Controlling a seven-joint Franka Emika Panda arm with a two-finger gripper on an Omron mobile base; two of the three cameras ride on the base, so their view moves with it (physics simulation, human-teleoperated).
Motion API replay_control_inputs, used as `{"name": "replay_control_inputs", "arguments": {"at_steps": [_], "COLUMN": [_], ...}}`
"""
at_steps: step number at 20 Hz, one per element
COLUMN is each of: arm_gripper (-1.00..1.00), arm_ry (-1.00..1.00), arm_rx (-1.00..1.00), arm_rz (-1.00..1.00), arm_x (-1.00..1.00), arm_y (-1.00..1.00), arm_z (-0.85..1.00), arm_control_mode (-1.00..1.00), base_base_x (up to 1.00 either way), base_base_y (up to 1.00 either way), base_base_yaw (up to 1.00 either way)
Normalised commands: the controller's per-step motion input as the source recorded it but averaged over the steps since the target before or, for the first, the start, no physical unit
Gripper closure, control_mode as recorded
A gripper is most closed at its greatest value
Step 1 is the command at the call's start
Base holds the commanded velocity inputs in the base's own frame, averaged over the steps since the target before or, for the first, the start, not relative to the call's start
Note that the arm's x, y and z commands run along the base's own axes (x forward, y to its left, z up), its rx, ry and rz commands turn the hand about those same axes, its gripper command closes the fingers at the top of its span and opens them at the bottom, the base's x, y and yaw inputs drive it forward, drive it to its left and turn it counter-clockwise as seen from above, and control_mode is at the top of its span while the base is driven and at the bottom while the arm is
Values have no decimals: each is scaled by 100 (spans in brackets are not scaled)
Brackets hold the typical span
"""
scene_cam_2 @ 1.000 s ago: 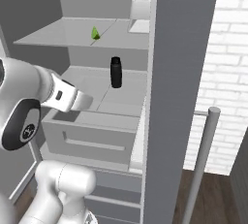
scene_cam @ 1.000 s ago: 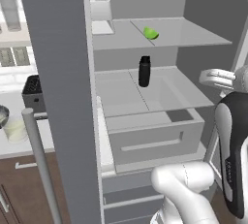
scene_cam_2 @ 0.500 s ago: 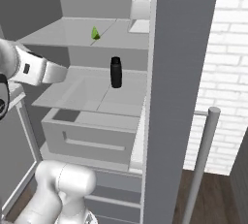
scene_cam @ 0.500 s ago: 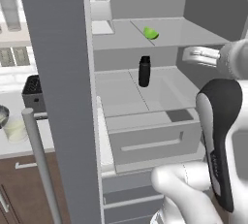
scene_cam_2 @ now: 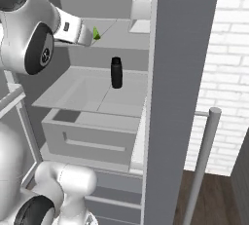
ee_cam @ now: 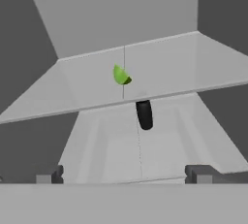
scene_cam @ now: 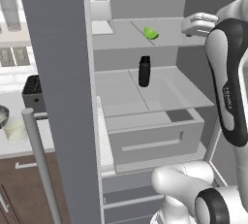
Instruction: Grab a lemon wedge from the fridge and one ice cube from the ice bowl, and put them in the glass of lemonade.
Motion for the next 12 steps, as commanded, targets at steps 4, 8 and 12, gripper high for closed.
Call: {"name": "replay_control_inputs", "arguments": {"at_steps": [4,8,12], "arm_gripper": [-100,-100,-100], "arm_ry": [0,9,5], "arm_rx": [0,-2,-8], "arm_rz": [2,0,6], "arm_x": [100,100,98], "arm_y": [3,5,11], "arm_z": [-64,-52,10], "arm_control_mode": [-100,-100,-100], "base_base_x": [0,0,0], "base_base_y": [0,0,0], "base_base_yaw": [0,0,0]}}
